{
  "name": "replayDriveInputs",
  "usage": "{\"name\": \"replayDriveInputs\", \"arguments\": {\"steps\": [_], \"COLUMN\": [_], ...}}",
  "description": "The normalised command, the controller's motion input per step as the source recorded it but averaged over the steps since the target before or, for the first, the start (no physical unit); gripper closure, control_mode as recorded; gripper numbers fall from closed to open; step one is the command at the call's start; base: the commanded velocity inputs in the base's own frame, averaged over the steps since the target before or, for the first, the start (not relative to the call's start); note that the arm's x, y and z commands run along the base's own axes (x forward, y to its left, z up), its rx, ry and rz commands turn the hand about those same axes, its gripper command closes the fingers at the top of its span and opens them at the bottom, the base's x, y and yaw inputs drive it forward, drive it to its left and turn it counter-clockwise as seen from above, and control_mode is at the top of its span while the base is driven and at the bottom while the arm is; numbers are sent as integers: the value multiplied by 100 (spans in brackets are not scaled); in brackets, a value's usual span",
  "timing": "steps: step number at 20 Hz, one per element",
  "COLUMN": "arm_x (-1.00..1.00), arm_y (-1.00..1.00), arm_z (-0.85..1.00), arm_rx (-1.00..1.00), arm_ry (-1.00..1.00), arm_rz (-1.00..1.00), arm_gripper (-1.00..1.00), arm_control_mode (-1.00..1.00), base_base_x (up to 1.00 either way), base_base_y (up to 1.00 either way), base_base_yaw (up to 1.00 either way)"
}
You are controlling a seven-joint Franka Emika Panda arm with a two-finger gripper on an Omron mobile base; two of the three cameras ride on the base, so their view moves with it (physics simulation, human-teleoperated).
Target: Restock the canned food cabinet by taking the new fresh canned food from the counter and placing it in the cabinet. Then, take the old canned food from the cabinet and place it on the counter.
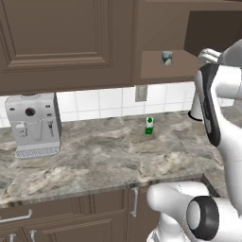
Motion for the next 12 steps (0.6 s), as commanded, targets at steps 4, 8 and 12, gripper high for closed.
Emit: {"name": "replayDriveInputs", "arguments": {"steps": [4,8,12], "arm_x": [-100,-100,-70], "arm_y": [87,80,50], "arm_z": [22,16,-2], "arm_rx": [-3,-5,-2], "arm_ry": [-8,6,33], "arm_rz": [10,15,23], "arm_gripper": [100,100,100], "arm_control_mode": [-100,-100,-100], "base_base_x": [0,0,0], "base_base_y": [0,0,0], "base_base_yaw": [0,0,0]}}
